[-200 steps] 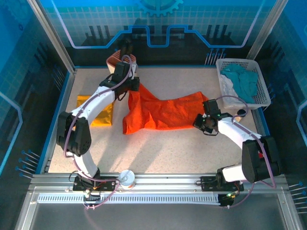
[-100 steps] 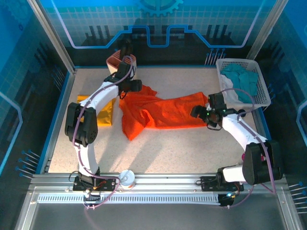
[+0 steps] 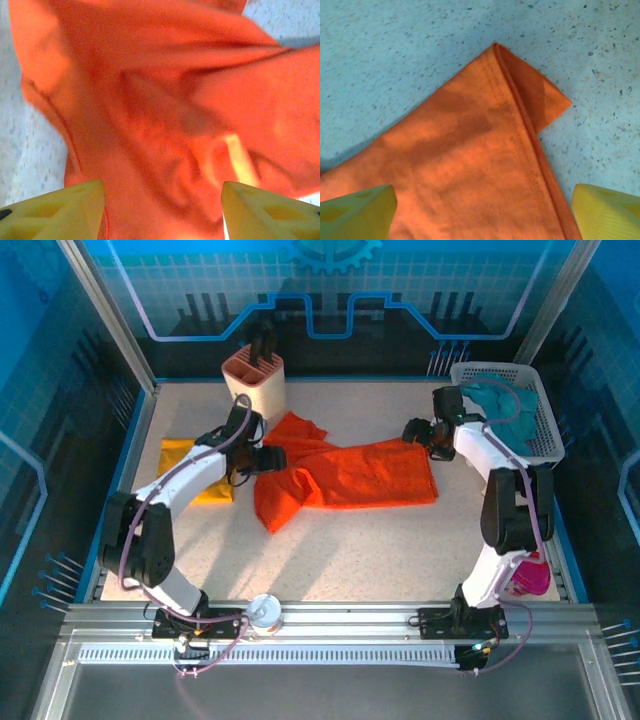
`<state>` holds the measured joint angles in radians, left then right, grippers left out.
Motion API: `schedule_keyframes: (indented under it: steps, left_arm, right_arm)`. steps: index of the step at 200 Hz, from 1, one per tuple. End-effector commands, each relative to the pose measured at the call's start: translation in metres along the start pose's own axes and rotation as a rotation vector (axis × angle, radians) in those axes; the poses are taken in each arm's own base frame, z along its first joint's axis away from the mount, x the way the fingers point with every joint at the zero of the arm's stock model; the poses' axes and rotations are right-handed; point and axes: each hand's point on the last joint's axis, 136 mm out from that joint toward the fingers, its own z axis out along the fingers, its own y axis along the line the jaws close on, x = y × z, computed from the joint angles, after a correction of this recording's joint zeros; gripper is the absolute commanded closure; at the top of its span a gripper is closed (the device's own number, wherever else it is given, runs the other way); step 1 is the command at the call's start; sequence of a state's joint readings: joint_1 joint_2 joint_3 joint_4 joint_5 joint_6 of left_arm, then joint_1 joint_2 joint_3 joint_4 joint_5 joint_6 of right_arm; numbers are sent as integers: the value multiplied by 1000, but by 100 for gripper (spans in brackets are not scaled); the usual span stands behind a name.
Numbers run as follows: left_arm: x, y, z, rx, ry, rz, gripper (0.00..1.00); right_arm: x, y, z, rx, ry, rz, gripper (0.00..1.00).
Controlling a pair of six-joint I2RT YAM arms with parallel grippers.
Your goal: Fold and stack the t-shirts
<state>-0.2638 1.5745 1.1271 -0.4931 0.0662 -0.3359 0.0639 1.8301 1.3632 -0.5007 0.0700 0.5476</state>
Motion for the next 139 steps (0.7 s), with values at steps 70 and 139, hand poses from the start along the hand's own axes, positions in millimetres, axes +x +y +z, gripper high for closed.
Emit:
schedule_keyframes:
  steps: [70, 139]
  left_arm:
    - [62, 16, -25, 35, 34, -75, 36]
    - [61, 11, -15, 54, 64, -91, 37]
  right_arm:
    - [5, -10, 63, 30, 174, 60, 48]
    - [20, -8, 62, -1, 189, 5, 80]
